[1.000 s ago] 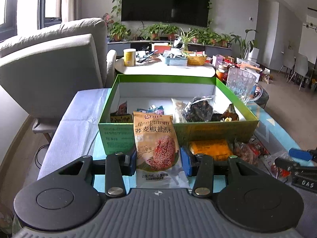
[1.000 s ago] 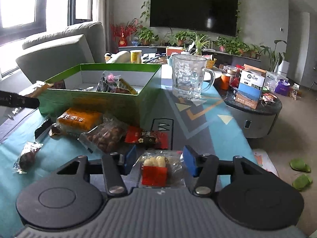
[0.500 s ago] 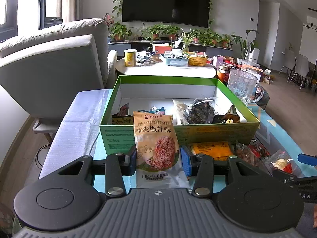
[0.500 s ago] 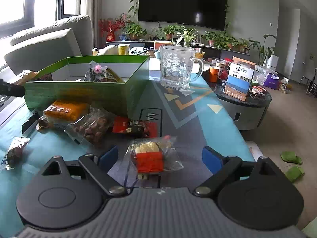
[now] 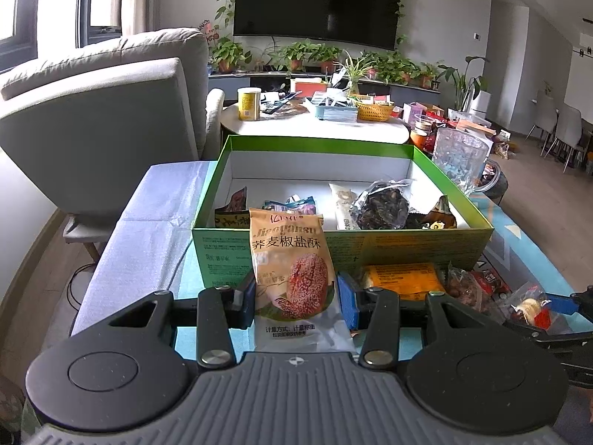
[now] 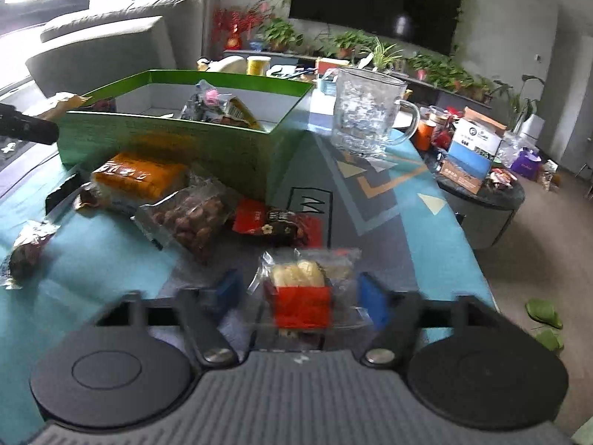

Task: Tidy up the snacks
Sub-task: 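Lift both snacks over the green box and release them inside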

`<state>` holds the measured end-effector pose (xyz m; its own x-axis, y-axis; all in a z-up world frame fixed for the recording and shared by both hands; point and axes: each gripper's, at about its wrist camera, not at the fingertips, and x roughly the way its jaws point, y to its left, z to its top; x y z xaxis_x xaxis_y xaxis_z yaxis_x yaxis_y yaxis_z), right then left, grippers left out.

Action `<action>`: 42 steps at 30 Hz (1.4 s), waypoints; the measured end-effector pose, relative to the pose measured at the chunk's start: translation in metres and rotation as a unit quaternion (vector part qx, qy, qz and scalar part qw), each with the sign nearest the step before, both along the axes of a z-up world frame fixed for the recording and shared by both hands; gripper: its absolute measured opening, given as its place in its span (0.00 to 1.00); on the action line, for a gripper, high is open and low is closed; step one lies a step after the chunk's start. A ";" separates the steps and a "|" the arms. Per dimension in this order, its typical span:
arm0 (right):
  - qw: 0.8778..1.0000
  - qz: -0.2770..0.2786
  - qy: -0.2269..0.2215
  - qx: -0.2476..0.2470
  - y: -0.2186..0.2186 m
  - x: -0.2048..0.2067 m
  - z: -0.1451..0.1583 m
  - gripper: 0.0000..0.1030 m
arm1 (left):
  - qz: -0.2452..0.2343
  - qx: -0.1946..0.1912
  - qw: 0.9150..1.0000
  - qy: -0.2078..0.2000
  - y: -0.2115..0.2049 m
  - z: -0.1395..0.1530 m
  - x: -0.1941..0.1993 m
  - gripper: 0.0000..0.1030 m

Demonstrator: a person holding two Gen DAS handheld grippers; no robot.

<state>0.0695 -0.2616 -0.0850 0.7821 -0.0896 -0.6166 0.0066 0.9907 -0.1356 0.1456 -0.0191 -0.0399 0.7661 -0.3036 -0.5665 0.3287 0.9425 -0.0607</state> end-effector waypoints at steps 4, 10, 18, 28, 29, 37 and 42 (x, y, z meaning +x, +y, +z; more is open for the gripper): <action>0.999 -0.004 -0.003 0.032 -0.009 -0.007 0.005 0.47 | -0.004 -0.001 1.000 -0.007 0.000 0.004 -0.003 0.39; 0.994 0.003 -0.066 0.092 -0.022 -0.020 0.034 0.40 | -0.006 -0.007 1.000 -0.020 -0.001 0.013 -0.002 0.39; 0.994 -0.009 -0.040 0.103 -0.032 -0.020 0.023 0.66 | -0.013 -0.008 1.000 -0.026 -0.004 0.015 -0.002 0.40; 0.999 0.032 -0.010 0.031 -0.008 -0.043 0.003 0.94 | -0.011 -0.010 1.000 -0.012 -0.004 0.008 0.002 0.40; 0.999 0.029 -0.003 0.031 -0.006 -0.041 0.001 0.94 | -0.011 -0.011 1.000 -0.011 -0.004 0.007 0.003 0.40; 0.998 -0.002 0.016 0.068 -0.008 -0.026 0.000 0.60 | -0.006 -0.011 1.000 -0.003 -0.002 0.001 0.010 0.40; 0.996 0.003 -0.006 0.091 -0.012 -0.032 0.009 0.58 | -0.007 -0.016 1.000 -0.008 0.000 0.003 0.008 0.40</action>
<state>0.0372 -0.2741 -0.0756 0.7901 0.0274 -0.6124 0.0017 0.9989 0.0469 0.1532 -0.0195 -0.0365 0.7702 -0.3315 -0.5448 0.3425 0.9357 -0.0852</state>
